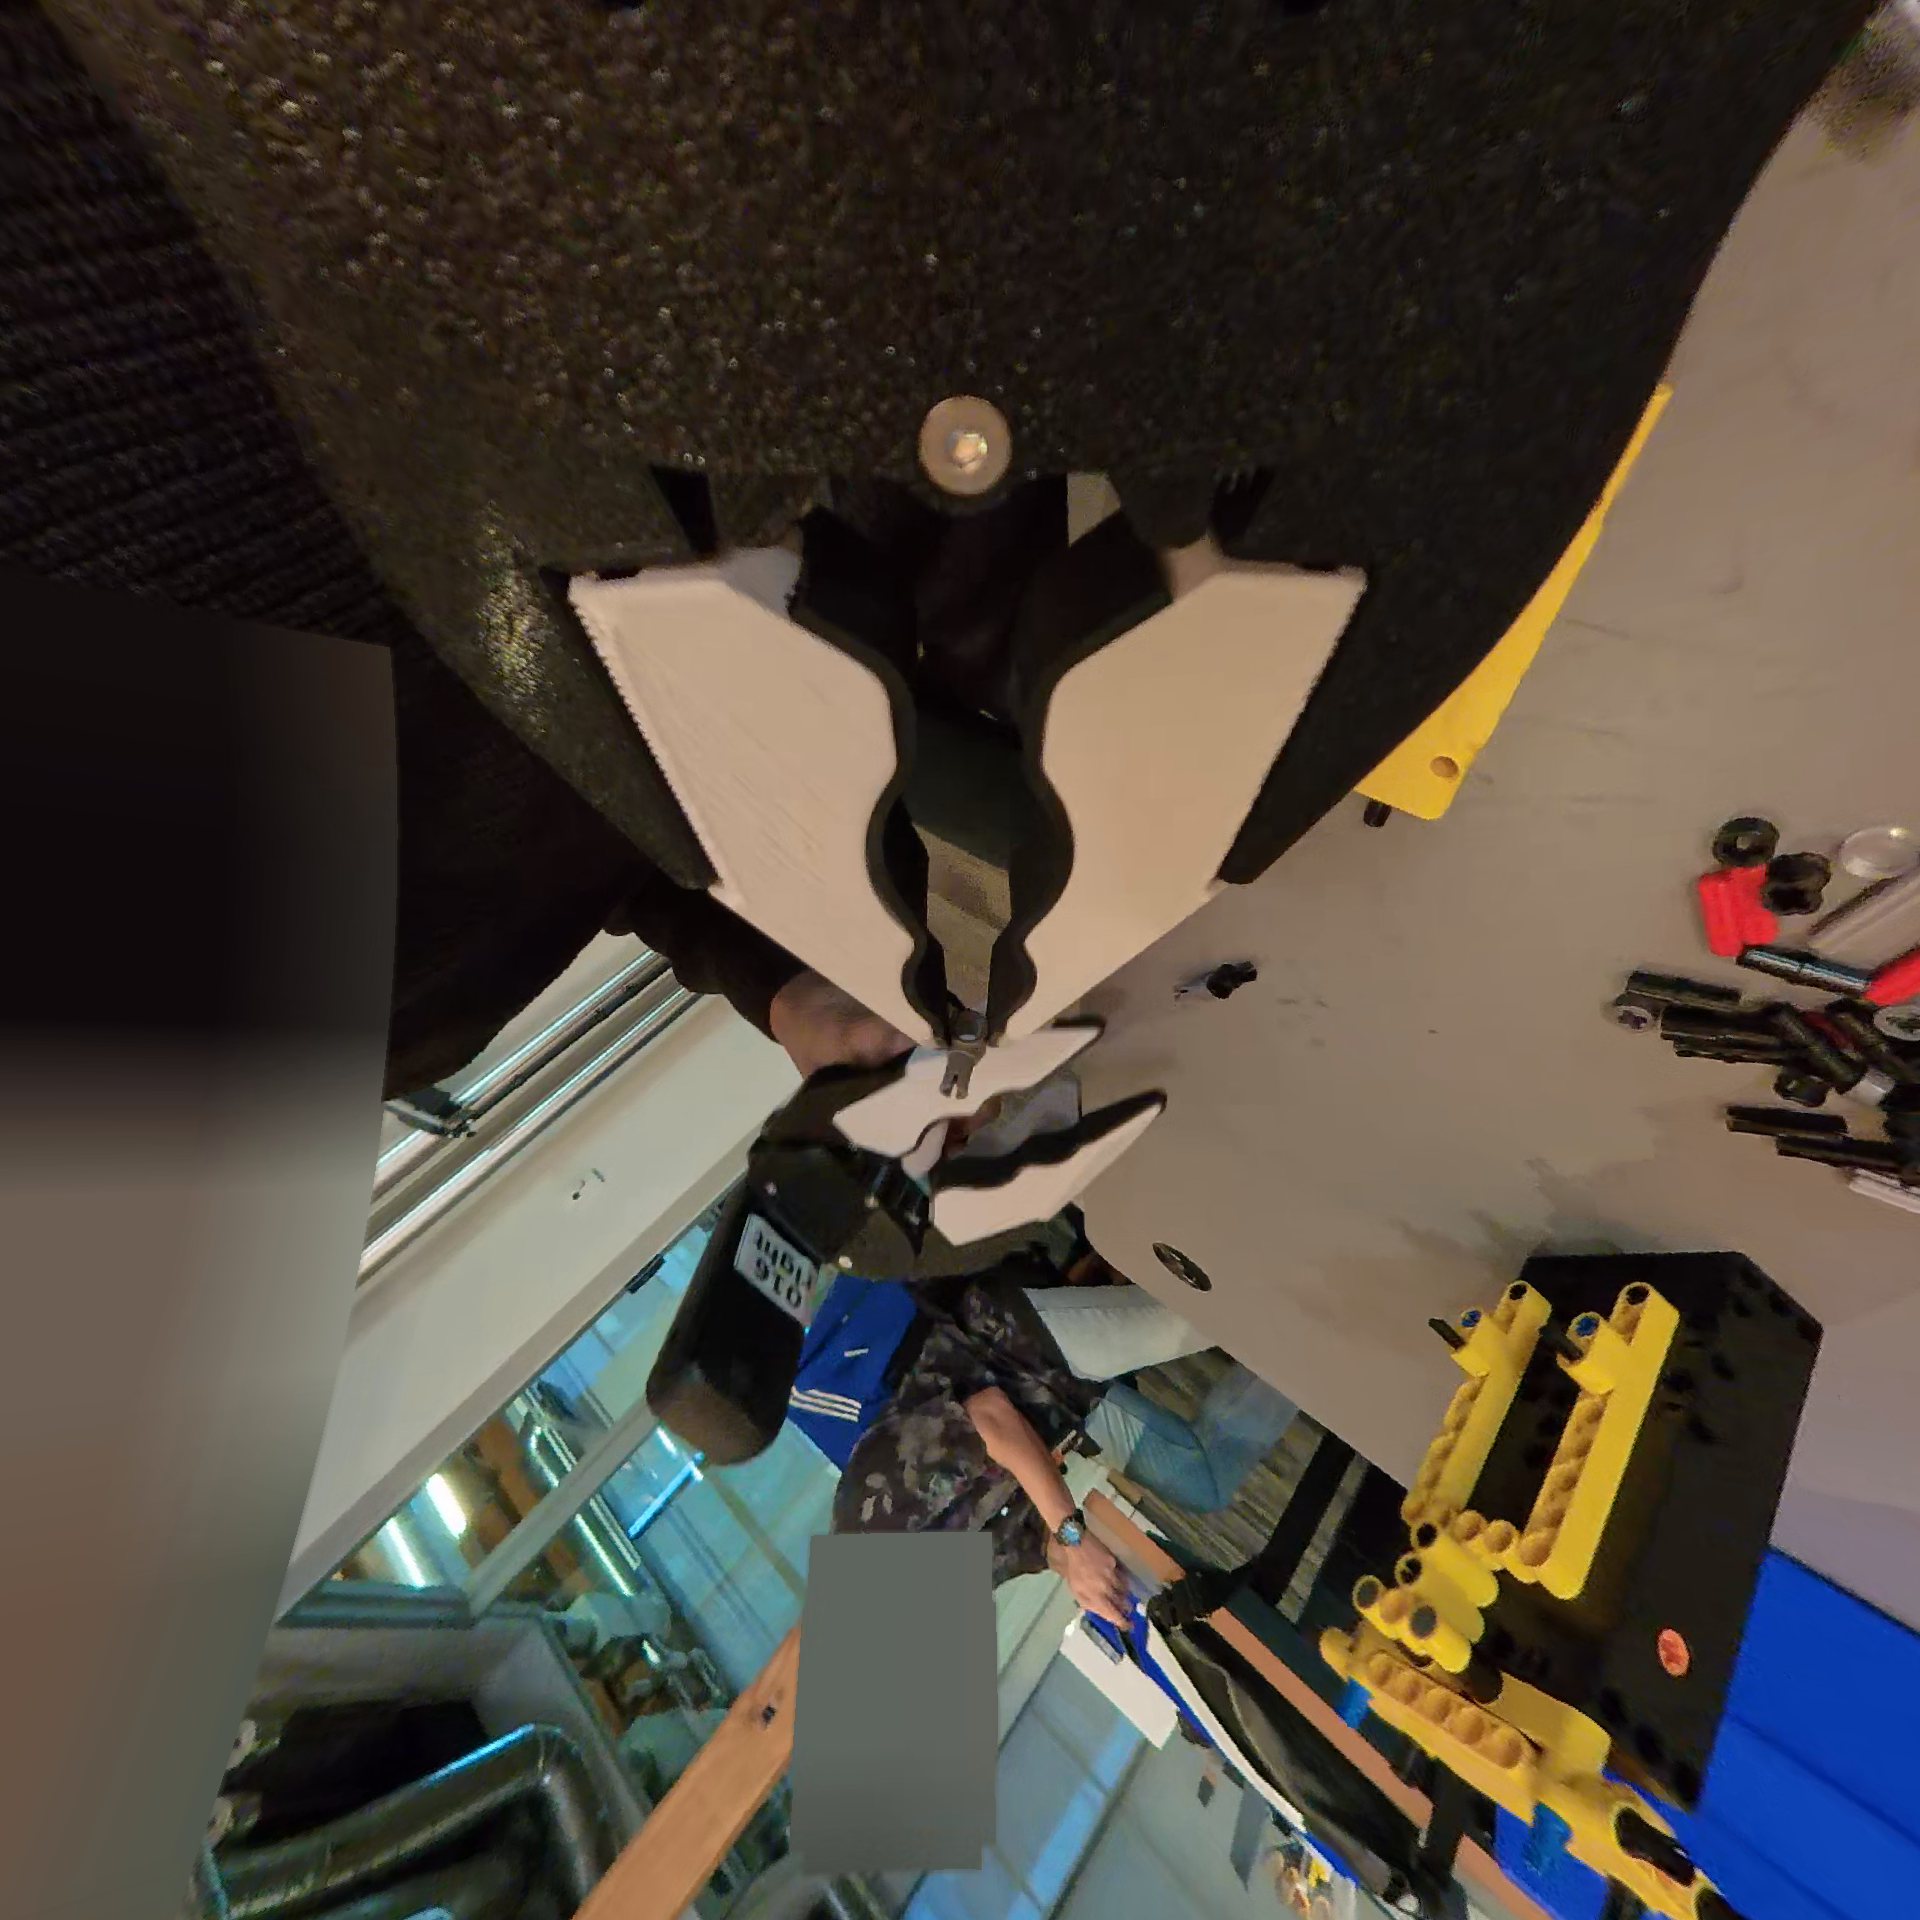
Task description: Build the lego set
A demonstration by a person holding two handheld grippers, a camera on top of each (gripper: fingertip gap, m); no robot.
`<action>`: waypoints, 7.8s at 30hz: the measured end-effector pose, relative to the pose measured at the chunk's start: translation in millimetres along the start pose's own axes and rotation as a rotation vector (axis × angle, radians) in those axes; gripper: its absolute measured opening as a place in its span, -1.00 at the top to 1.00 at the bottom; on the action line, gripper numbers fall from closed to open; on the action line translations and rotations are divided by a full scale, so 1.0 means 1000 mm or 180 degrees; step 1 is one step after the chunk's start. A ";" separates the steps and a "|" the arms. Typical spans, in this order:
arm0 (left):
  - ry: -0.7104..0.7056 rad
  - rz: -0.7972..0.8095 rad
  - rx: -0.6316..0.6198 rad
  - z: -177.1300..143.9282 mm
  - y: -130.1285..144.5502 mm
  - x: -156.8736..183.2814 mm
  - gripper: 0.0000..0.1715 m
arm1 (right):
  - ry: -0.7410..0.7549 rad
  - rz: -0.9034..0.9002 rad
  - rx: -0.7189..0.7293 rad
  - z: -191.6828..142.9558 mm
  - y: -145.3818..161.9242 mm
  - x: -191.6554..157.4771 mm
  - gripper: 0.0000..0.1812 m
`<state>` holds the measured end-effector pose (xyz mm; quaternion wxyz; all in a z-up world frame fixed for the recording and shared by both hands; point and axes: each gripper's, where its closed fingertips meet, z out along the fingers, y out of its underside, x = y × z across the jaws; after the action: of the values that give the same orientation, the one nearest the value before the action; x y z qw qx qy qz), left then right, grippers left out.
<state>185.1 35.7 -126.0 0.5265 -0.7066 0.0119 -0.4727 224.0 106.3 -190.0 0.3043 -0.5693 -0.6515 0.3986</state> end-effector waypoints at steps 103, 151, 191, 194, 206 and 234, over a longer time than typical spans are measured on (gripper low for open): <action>-0.1022 0.0732 0.0857 -0.168 -0.103 -0.060 0.93 | -0.1574 -0.0667 0.1068 0.157 -0.180 -0.081 0.92; -0.1096 0.0372 -0.0764 -0.117 0.062 -0.013 0.93 | -0.1992 -0.0937 -0.0201 0.104 -0.050 -0.143 0.92; -0.0436 -0.0284 0.0262 -0.118 0.067 0.030 0.94 | -0.2503 -0.0725 0.0141 0.076 -0.063 -0.183 0.94; -0.0377 -0.0539 0.0306 -0.112 0.082 0.040 0.94 | -0.2500 -0.0486 0.0092 0.064 -0.052 -0.193 0.94; -0.0058 -0.0804 0.0027 -0.097 0.111 0.064 0.94 | -0.2784 0.0473 -0.0141 0.048 -0.024 -0.230 0.94; -0.0860 -0.0206 -0.0375 -0.106 0.108 0.037 0.93 | -0.2167 -0.0033 -0.0240 0.068 -0.035 -0.208 0.95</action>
<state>185.4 -109.2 -183.4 0.4654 -0.7934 -0.0541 -0.3885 183.2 -111.3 -181.5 0.0501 -0.4111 -0.7328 0.5398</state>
